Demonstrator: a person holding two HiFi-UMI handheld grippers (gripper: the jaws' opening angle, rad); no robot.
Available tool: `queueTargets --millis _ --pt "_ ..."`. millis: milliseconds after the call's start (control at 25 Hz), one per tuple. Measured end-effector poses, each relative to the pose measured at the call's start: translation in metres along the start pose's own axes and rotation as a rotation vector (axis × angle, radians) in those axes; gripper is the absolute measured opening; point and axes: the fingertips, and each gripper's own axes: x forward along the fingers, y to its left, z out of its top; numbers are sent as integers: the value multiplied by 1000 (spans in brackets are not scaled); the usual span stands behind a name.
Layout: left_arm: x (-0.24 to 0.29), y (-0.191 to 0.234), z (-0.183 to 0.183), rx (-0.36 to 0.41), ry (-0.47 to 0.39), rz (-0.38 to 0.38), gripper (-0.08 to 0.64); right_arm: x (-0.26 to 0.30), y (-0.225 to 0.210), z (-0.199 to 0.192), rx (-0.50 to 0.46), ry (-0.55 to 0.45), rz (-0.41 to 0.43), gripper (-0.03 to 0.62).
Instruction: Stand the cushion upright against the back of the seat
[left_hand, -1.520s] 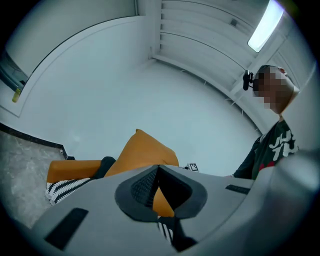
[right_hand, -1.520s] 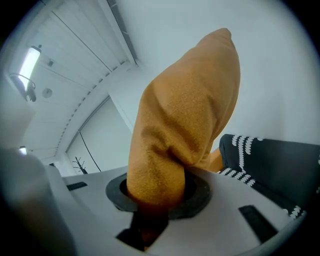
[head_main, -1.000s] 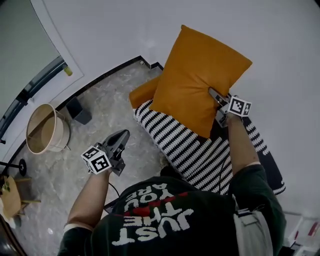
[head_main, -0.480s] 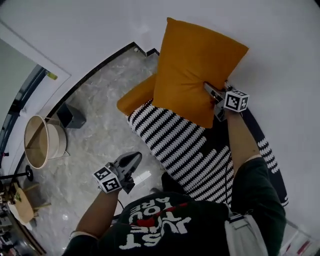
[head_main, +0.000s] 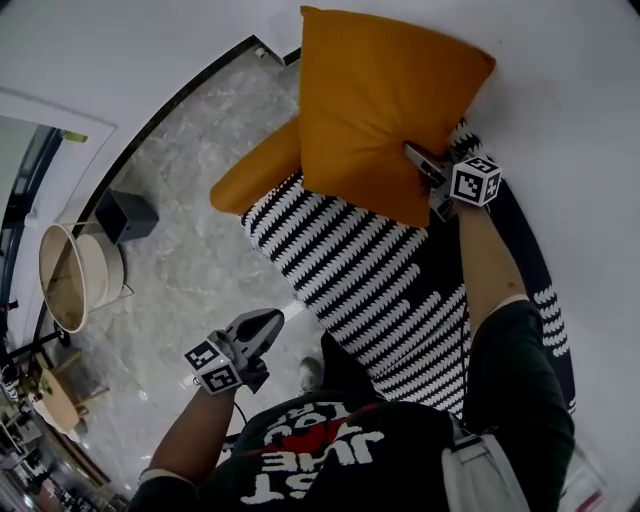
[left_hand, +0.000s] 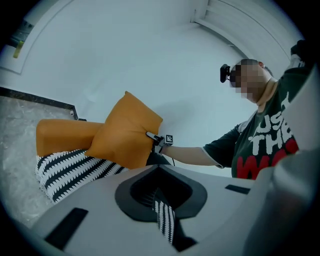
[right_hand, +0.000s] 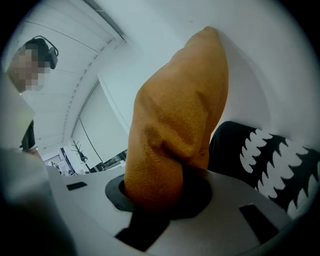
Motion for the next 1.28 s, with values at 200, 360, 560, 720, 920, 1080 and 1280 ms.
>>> queueTargets --millis 200,360,560,720,920,1080,1280 --pt "8 11 -19 -54 34 9 11 3 -47 -43 79 100 -87 175" --pt "16 16 -31 -76 56 10 12 3 -89 -80 125 162 -255 210" --pt "16 21 -35 -98 58 14 12 8 -110 -82 144 144 -389 228" --pt "13 20 -44 -97 53 17 12 4 -108 -86 141 149 -411 236" --pt "10 17 -37 -91 42 17 12 3 -105 -80 140 165 -441 249" --pt "11 23 -34 -81 17 32 12 -3 -108 -81 130 170 -453 317" --pt "-1 34 -17 -66 -34 81 12 -18 -98 -78 73 196 -485 381"
